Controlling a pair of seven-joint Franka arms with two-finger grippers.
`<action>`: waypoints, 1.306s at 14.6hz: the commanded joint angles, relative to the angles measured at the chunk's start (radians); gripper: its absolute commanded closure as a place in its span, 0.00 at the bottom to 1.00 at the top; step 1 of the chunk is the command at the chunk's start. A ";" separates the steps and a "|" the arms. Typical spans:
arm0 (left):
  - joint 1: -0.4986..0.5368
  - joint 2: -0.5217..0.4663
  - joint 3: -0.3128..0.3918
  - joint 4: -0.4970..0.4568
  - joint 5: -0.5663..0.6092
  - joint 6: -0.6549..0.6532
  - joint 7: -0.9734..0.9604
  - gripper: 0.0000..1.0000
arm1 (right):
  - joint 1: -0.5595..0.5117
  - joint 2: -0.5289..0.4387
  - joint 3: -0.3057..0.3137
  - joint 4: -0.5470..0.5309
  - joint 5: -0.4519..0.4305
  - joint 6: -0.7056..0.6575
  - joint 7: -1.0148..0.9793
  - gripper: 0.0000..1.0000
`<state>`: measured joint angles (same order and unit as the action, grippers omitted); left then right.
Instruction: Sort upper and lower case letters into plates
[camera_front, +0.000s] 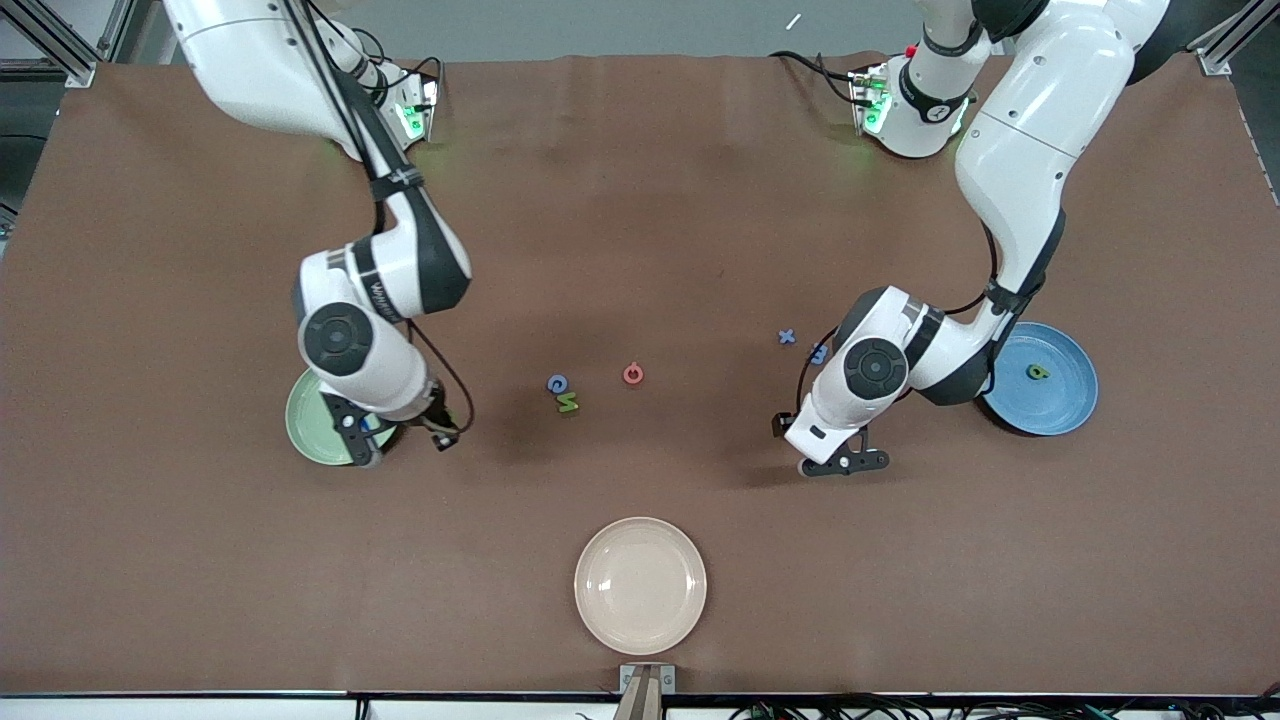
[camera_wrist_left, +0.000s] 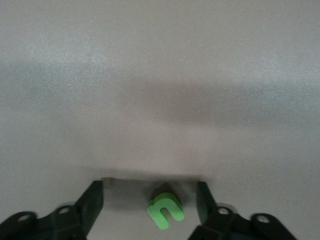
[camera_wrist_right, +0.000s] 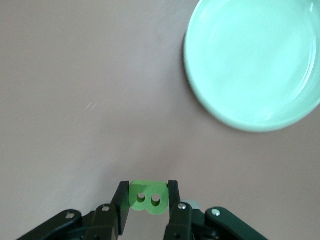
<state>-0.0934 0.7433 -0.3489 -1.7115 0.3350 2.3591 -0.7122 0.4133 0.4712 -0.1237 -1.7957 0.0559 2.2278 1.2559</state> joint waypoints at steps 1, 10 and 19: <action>-0.011 0.001 0.001 0.015 -0.014 -0.029 -0.026 0.21 | -0.102 -0.071 0.019 -0.197 -0.005 0.104 -0.134 1.00; -0.011 -0.002 -0.007 0.015 -0.054 -0.046 -0.026 0.38 | -0.186 -0.046 0.021 -0.315 -0.005 0.222 -0.219 0.78; -0.009 -0.007 -0.007 0.016 -0.057 -0.046 -0.032 0.81 | -0.154 -0.114 0.053 -0.179 0.009 -0.030 -0.089 0.00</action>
<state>-0.0976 0.7430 -0.3613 -1.7024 0.2879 2.3308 -0.7292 0.2341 0.3857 -0.0971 -1.9980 0.0591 2.2321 1.0757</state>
